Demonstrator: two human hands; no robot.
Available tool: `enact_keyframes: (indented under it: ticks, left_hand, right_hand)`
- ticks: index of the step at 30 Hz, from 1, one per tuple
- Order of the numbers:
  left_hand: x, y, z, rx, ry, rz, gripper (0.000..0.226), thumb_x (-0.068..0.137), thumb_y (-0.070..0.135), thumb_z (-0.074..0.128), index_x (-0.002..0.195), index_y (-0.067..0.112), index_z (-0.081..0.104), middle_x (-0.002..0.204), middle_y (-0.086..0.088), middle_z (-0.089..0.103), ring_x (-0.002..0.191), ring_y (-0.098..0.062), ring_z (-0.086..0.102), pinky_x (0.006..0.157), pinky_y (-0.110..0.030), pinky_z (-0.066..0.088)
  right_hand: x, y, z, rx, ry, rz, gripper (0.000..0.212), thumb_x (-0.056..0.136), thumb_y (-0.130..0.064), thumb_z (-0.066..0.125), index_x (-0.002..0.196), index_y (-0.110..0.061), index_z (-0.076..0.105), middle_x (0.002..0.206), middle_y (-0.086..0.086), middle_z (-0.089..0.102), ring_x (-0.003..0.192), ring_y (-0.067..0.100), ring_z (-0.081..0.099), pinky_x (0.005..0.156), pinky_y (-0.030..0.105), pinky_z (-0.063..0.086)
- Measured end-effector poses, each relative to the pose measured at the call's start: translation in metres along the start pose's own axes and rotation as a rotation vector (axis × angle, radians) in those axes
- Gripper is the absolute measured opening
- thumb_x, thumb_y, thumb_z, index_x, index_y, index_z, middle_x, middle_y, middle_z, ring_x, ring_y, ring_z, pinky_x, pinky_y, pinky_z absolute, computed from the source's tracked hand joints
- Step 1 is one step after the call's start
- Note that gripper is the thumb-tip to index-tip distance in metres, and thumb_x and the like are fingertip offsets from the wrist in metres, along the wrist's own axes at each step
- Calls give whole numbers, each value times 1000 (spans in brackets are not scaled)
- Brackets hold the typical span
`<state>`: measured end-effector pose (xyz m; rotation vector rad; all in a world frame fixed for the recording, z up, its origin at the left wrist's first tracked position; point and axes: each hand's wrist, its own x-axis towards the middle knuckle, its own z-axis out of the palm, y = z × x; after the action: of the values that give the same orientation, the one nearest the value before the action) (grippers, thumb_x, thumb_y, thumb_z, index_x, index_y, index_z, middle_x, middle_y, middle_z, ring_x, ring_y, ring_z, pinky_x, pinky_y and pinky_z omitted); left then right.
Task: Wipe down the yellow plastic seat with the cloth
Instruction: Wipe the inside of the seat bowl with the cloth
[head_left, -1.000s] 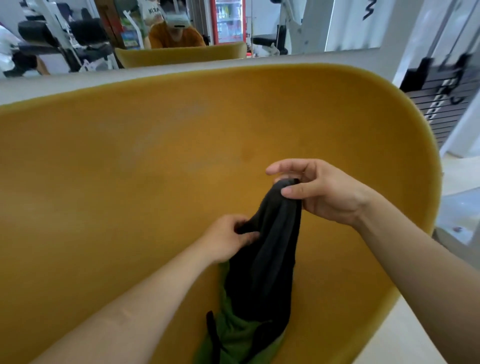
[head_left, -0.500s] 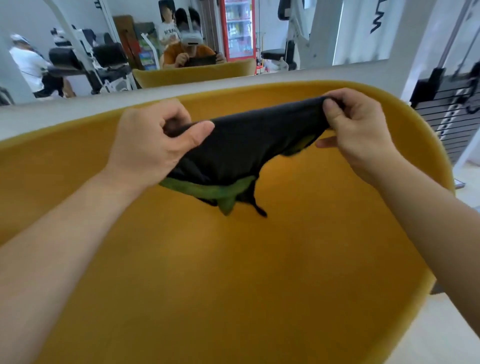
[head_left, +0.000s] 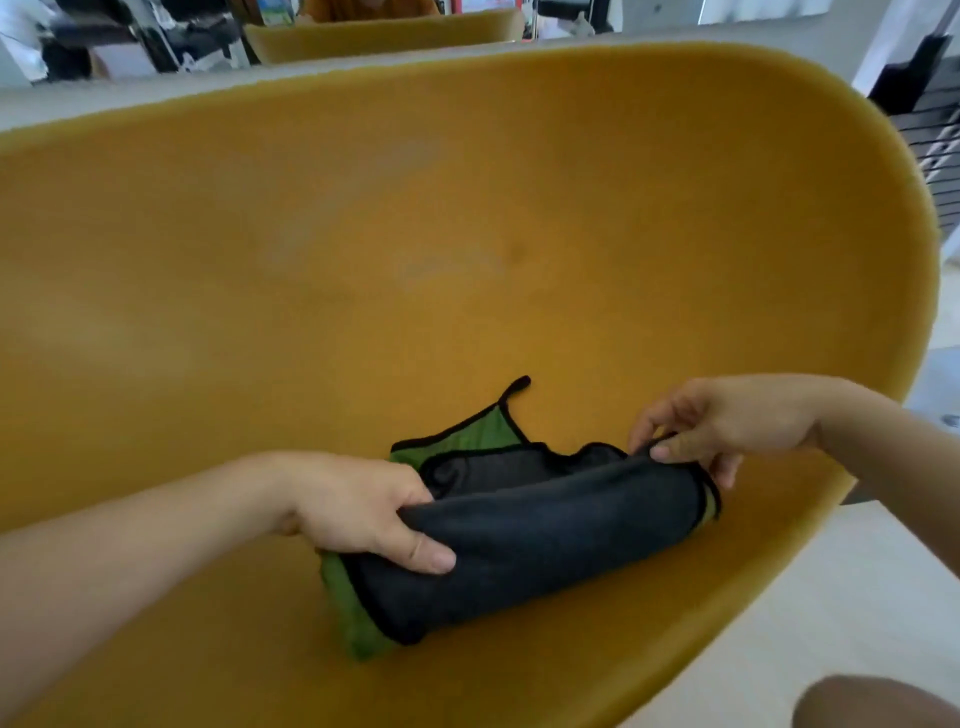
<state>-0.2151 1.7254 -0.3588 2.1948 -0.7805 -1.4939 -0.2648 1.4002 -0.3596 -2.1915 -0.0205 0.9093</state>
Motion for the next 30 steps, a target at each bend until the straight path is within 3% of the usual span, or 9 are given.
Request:
enact_keyframes:
  ticks: [3, 5, 7, 10, 12, 16, 21, 26, 30]
  left_hand:
    - [9, -19, -26, 200, 491, -32, 13, 89, 34, 65, 94, 22, 65, 93, 3, 69, 85, -14, 62, 71, -23, 46]
    - [7, -32, -38, 657, 772, -153, 21, 93, 34, 59, 113, 28, 57, 109, 3, 58, 98, -17, 55, 78, -27, 45]
    - [2, -37, -38, 856, 793, -194, 30, 96, 34, 53, 127, 32, 50, 118, 3, 50, 111, -19, 50, 86, -35, 48]
    - [-9, -32, -19, 959, 486, -257, 36, 96, 38, 50, 131, 30, 48, 125, -1, 51, 119, -25, 48, 91, -42, 48]
    - [-27, -36, -5, 1045, 335, -339, 38, 97, 39, 49, 133, 29, 47, 131, -4, 51, 122, -29, 47, 91, -42, 49]
    - [-105, -60, -16, 1053, 437, -494, 42, 99, 37, 42, 140, 32, 39, 145, -3, 41, 132, -26, 39, 99, -42, 45]
    - [-163, -96, -7, 979, 441, -750, 52, 98, 47, 36, 148, 38, 24, 161, 3, 14, 147, -21, 16, 115, -41, 19]
    - [-202, -100, -15, 1106, 758, -910, 49, 97, 38, 39, 144, 28, 35, 160, -6, 16, 147, -26, 11, 118, -44, 9]
    - [-222, -106, -41, 1167, 928, -1013, 47, 95, 43, 41, 139, 27, 39, 161, -12, 6, 148, -32, -1, 116, -60, -2]
  right_hand:
    - [20, -5, 1, -266, 355, 21, 17, 96, -23, 56, 111, -29, 59, 105, 2, 68, 77, 12, 61, 67, 27, 52]
    - [31, -15, 12, -675, 474, -21, 47, 93, -37, 57, 136, -42, 38, 142, -4, 47, 120, 16, 52, 95, 33, 47]
    - [42, -33, 35, -831, 388, -204, 71, 89, -60, 51, 146, -54, 9, 160, -15, 9, 147, 13, 10, 116, 44, 24]
    - [80, -50, 86, -966, 128, -459, 76, 84, -78, 35, 142, -60, -11, 157, -20, -20, 144, 9, -24, 116, 50, -1]
    - [106, -55, 114, -931, 22, -535, 64, 88, -76, 27, 139, -64, -11, 155, -23, -25, 141, 10, -32, 116, 54, -9]
    - [147, -96, 151, -744, 64, -604, 50, 92, -71, 17, 137, -68, -6, 153, -29, -23, 140, 9, -34, 113, 54, -16]
    - [214, -177, 185, -577, 401, -562, 54, 92, -69, 13, 142, -62, -6, 158, -22, -15, 146, 14, -19, 113, 59, -4]
    - [263, -212, 155, -132, 798, -157, 55, 96, -63, 14, 148, -51, 7, 161, -15, -7, 148, 20, -9, 115, 58, 5]
    - [238, -288, 233, -133, 695, -501, 51, 97, -59, 17, 145, -57, -1, 160, -18, -9, 148, 17, -11, 115, 49, 6]
